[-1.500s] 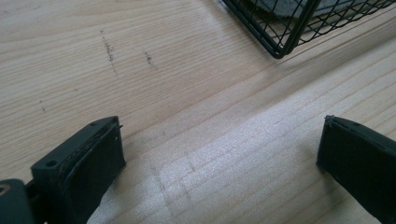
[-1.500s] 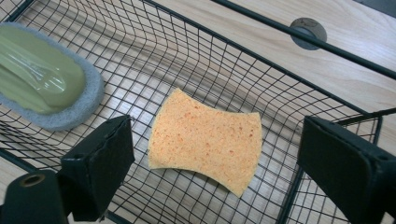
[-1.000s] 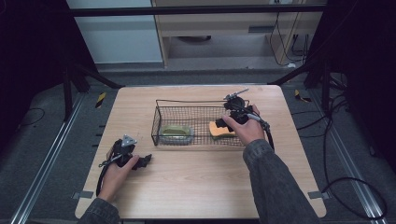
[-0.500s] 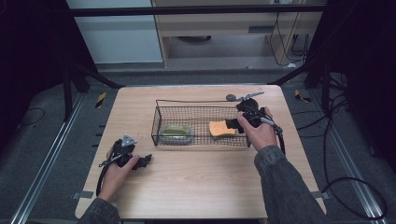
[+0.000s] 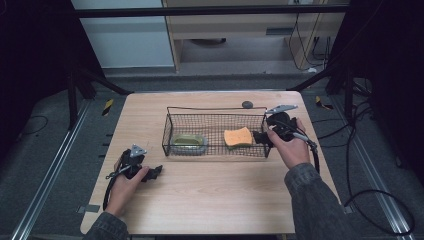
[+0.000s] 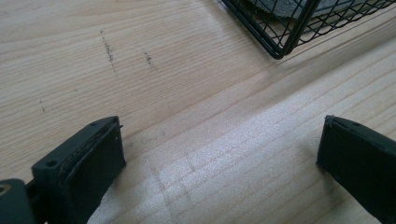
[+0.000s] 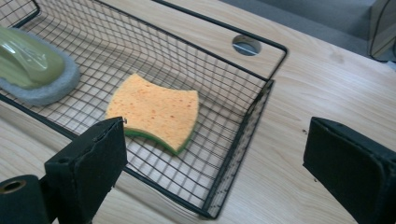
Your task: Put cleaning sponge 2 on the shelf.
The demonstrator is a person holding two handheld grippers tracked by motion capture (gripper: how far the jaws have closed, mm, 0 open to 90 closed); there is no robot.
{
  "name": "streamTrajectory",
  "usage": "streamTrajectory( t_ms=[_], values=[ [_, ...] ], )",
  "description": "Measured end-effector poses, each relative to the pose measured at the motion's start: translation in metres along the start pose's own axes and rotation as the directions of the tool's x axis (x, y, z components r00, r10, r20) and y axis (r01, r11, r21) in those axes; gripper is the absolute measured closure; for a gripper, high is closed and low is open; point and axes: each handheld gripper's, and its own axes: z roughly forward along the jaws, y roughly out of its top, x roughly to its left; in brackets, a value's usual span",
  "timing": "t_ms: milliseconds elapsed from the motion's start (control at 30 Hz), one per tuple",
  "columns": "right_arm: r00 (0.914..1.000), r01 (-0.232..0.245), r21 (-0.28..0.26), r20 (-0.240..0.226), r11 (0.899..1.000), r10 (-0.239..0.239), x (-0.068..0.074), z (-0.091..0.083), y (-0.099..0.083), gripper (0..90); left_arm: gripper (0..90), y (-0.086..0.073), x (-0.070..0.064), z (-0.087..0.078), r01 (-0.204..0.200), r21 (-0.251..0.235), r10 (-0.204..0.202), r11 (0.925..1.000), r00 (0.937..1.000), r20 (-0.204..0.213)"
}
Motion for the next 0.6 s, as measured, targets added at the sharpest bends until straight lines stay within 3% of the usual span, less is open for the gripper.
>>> streamTrajectory(
  t_ms=[333,600],
  values=[
    [0.9985,-0.039,-0.104,0.035,0.994,0.043,-0.025,-0.026,-0.032,7.7,0.0,0.0,0.0,0.0,0.0,0.001,0.0,1.0,1.0,0.0],
    [0.9946,-0.09,-0.104,0.042,0.99,0.095,-0.038,-0.032,-0.073,8.3,0.0,0.0,0.0,0.0,0.0,-0.001,0.0,1.0,1.0,0.001]
  ],
)
